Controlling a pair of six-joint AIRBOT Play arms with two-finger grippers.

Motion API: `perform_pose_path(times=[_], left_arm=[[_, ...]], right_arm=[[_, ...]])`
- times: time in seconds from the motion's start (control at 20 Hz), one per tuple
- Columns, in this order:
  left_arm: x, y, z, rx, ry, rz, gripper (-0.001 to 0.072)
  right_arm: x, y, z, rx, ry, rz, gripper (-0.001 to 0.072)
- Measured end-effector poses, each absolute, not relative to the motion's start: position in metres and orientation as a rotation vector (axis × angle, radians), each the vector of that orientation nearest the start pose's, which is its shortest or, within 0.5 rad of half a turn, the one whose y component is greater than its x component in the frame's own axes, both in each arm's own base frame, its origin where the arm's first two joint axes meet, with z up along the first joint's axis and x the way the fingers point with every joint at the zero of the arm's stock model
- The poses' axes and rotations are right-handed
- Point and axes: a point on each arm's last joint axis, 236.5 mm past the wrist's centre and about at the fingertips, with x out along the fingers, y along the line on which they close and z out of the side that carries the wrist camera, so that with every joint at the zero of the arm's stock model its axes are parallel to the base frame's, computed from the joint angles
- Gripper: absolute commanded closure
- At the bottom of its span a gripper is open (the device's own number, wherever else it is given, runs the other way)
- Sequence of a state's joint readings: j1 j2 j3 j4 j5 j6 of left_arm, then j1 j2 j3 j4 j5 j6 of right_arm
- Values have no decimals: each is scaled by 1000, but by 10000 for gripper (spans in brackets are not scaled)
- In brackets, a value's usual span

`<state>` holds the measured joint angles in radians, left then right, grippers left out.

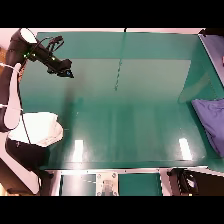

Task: Fold the shirts.

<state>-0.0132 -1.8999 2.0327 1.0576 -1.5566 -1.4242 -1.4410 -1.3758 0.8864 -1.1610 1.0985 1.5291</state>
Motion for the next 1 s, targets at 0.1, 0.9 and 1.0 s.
perform_pose_path(times=[0.1,0.9,1.0], left_arm=[[493,-123,38,-242,1355,-529,677],[443,-128,99,-196,1310,-507,679],[415,-135,90,-177,1356,-486,679]], right_arm=[[114,-295,-89,1386,1001,-935,246],[316,-189,40,768,1231,-436,695],[338,-134,29,673,1284,-296,695]])
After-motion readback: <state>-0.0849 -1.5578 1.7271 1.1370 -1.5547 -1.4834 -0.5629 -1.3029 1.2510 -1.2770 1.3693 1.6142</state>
